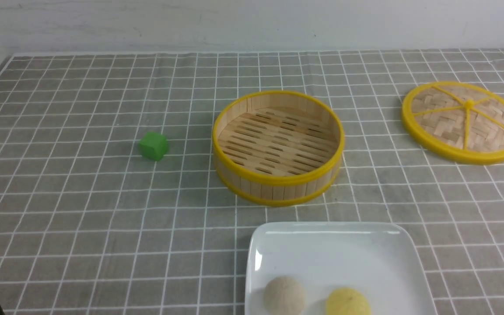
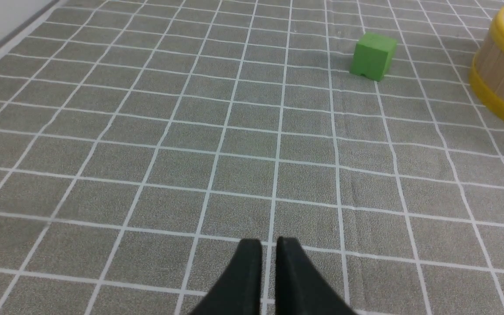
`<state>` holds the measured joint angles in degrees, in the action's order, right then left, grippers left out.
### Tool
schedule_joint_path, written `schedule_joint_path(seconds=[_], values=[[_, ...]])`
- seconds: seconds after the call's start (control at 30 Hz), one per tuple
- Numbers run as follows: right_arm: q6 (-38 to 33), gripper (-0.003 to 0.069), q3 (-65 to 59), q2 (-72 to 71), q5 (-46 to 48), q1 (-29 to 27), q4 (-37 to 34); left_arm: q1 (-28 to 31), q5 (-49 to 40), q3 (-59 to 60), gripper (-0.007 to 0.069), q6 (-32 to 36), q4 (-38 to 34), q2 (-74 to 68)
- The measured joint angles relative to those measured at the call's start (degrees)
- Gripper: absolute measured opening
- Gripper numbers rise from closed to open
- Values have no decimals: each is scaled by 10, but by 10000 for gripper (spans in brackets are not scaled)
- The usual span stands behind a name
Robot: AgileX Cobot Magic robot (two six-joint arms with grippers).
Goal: Put the steamed buns into the plate on the grey tablecloth.
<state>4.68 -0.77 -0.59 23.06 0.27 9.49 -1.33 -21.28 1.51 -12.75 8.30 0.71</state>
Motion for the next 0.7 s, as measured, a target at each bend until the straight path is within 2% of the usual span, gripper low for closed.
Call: schedule_joint_path(seconds=[0.7], values=[[0, 180, 0, 0, 0, 0, 0, 0, 0, 0, 93, 0, 1, 0]])
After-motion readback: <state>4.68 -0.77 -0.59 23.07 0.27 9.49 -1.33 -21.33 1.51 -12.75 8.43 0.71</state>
